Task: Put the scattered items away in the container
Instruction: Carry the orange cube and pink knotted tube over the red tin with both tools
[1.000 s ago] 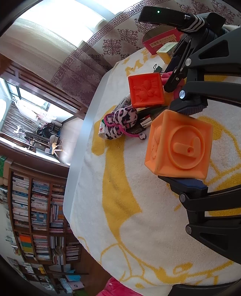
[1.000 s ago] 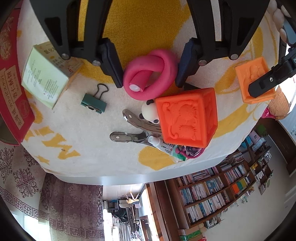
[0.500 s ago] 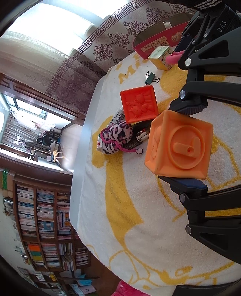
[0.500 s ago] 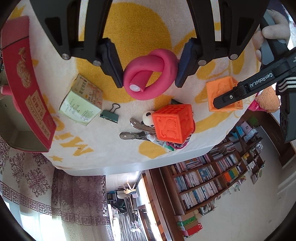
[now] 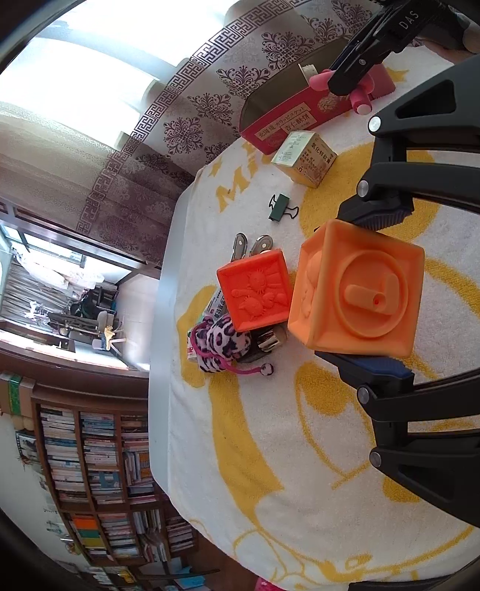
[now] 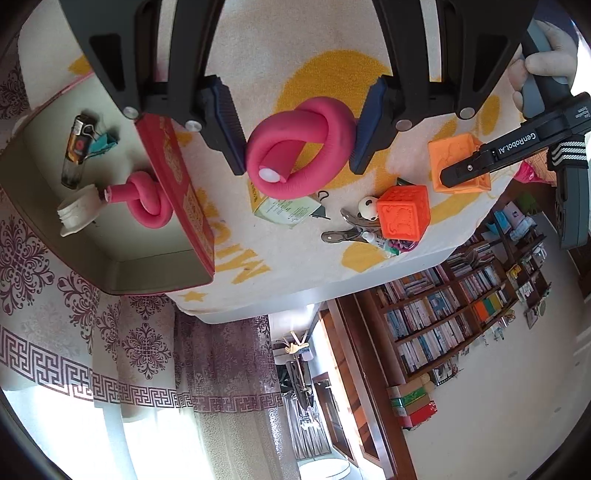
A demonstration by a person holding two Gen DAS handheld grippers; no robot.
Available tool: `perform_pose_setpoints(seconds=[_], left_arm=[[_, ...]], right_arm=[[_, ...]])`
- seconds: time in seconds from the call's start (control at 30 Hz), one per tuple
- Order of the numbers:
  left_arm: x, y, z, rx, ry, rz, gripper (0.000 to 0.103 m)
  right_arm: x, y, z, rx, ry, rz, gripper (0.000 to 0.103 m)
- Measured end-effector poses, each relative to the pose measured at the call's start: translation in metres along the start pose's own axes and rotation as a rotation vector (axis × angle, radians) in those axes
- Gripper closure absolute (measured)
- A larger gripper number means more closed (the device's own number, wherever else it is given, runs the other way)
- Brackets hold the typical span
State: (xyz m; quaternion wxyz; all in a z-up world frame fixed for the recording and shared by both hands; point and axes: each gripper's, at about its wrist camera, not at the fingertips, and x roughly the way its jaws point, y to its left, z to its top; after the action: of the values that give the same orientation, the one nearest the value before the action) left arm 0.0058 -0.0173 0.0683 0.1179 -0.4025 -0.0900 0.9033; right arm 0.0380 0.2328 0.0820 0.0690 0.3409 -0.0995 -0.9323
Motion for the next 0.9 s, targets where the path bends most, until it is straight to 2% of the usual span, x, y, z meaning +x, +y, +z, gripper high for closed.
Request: perform_pose_setpoints(seconds=[0.3,0.57,0.9], left_arm=[[0.002,-0.055,0.000,0.082,0.015,-0.056,0.046],[0.010,-0.103,-0.002,0.159,0.041,-0.092,0.046],[0.014,-0.150,-0.002,0.230,0.053,-0.128,0.046]], right_arm=[[-0.035,-0.070,0.008,0.098,-0.090,-0.115,0.042],[-0.050,-0.121,0.010,0.147,-0.125,-0.211,0.042],[-0.044,-0.154,0.003,0.202,-0.101,-0.207,0.038]])
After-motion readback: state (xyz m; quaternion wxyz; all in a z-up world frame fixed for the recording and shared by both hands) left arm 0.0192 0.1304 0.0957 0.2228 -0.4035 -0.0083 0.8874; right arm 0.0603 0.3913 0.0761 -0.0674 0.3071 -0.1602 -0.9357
